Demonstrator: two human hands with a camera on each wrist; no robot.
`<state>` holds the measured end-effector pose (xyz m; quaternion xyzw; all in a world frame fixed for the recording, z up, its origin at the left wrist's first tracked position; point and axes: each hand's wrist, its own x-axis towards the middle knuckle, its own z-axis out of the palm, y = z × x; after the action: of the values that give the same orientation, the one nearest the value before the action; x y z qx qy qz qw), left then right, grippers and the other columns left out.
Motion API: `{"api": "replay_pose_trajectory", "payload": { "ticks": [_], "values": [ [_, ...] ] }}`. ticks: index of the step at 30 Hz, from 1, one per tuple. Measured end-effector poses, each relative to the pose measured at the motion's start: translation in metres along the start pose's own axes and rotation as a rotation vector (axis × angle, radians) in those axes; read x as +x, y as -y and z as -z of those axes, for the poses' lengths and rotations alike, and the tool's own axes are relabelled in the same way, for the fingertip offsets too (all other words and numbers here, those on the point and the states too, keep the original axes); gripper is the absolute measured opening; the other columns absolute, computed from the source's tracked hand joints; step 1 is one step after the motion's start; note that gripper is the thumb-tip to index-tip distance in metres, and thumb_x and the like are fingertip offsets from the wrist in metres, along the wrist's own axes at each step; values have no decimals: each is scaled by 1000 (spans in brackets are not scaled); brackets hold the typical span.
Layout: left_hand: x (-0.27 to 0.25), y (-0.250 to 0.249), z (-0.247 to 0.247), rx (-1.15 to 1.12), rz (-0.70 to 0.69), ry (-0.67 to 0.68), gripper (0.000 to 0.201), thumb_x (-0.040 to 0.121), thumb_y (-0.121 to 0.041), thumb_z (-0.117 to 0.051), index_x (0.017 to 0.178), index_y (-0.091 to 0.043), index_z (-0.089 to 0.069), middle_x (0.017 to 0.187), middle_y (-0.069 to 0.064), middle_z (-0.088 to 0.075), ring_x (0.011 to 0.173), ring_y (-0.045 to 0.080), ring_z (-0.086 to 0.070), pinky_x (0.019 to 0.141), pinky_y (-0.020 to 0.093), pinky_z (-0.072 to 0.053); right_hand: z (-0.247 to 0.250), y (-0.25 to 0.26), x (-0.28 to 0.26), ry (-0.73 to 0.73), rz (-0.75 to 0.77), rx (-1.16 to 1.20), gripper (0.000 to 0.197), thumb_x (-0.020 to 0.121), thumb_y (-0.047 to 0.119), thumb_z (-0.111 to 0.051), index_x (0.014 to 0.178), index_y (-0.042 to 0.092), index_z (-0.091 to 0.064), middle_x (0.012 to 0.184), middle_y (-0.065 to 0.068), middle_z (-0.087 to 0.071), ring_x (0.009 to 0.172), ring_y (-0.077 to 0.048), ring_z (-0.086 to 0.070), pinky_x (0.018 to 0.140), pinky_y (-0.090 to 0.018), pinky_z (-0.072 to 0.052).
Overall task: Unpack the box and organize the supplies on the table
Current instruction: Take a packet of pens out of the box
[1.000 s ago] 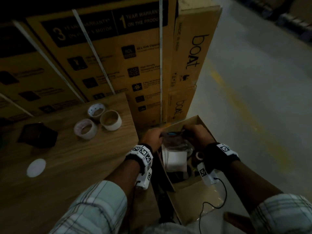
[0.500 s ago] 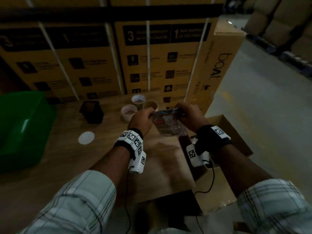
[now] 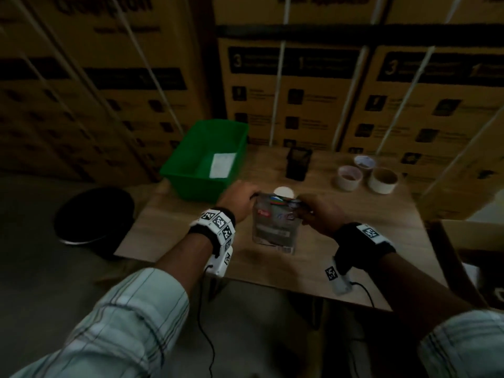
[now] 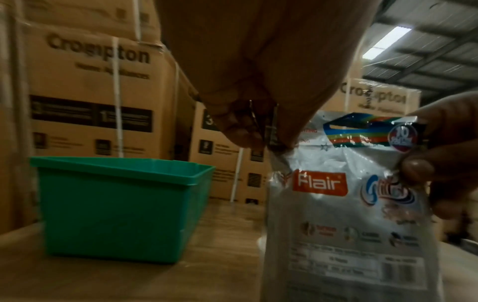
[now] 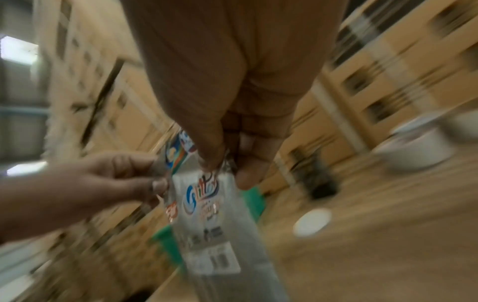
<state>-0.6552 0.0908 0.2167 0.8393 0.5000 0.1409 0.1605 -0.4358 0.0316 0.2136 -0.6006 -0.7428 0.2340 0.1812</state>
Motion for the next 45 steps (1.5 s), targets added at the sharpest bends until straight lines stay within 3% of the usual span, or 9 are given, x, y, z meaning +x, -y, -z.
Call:
{"api": "replay_pose_trajectory", "payload": {
  "ticks": [3, 7, 12, 17, 23, 28, 34, 39, 45],
  "values": [
    [-18, 39, 10, 106, 128, -53, 24, 95, -18, -46, 104, -19, -68, 105, 6, -68, 100, 31, -55, 83, 40, -49, -27, 26, 28, -17, 90, -13, 12, 88, 17, -58, 94, 8, -64, 87, -14, -69, 81, -34, -65, 68, -37, -49],
    [-39, 70, 14, 122, 193, -93, 24, 92, -12, -47, 103, -18, -68, 105, 6, -68, 97, 29, -57, 83, 41, -49, -56, 49, 52, -11, 139, -29, 8, 85, 10, -58, 89, 9, -65, 88, -13, -68, 84, -31, -62, 67, -27, -39],
    [-66, 93, -14, 197, 291, 190, 26, 93, -18, -50, 111, -22, -69, 118, 6, -65, 106, 28, -60, 93, 40, -50, -117, 38, 37, 156, 166, -105, 18, 93, 18, -52, 104, 17, -66, 112, -7, -65, 100, -26, -61, 87, -38, -50],
    [-79, 100, -46, 324, 357, 453, 35, 92, -26, -51, 124, -16, -61, 128, 10, -58, 115, 30, -57, 98, 41, -48, -158, 29, 31, 311, 184, -223, 27, 94, 20, -47, 116, 16, -61, 124, -9, -61, 110, -26, -59, 93, -36, -49],
    [-89, 102, -67, 431, 349, 513, 42, 94, -27, -52, 134, -13, -51, 135, 12, -53, 123, 31, -52, 102, 41, -46, -175, 20, 28, 415, 218, -324, 40, 88, 37, -53, 124, 21, -58, 132, -8, -56, 118, -28, -53, 99, -39, -46],
    [-97, 99, -77, 359, 276, 366, 53, 87, -32, -61, 136, -21, -47, 138, 7, -47, 122, 29, -46, 104, 43, -42, -178, 15, 21, 396, 236, -415, 61, 92, 49, -44, 147, 27, -26, 158, -5, -17, 144, -28, -18, 116, -49, -22],
    [-103, 88, -90, 410, 266, 515, 45, 94, -20, -51, 139, -16, -46, 154, 8, -28, 127, 31, -47, 104, 46, -44, -191, 15, 8, 549, 214, -565, 75, 93, 53, -39, 151, 21, -5, 161, -4, 5, 147, -28, -3, 116, -51, -16],
    [-98, 74, -82, 378, 270, 434, 44, 93, -29, -51, 137, -21, -49, 149, 4, -37, 123, 30, -50, 101, 42, -44, -180, 11, 1, 418, 202, -450, 74, 91, 48, -45, 151, 24, -8, 161, -5, -1, 147, -28, -10, 114, -51, -20],
    [-51, 17, -79, 195, 140, 318, 43, 94, -27, -40, 136, -22, -49, 130, 11, -60, 114, 31, -59, 97, 40, -48, -108, -35, -42, 181, 80, -337, 54, 90, 37, -52, 140, 20, -41, 153, -10, -30, 138, -31, -32, 111, -44, -32]
  ]
}}
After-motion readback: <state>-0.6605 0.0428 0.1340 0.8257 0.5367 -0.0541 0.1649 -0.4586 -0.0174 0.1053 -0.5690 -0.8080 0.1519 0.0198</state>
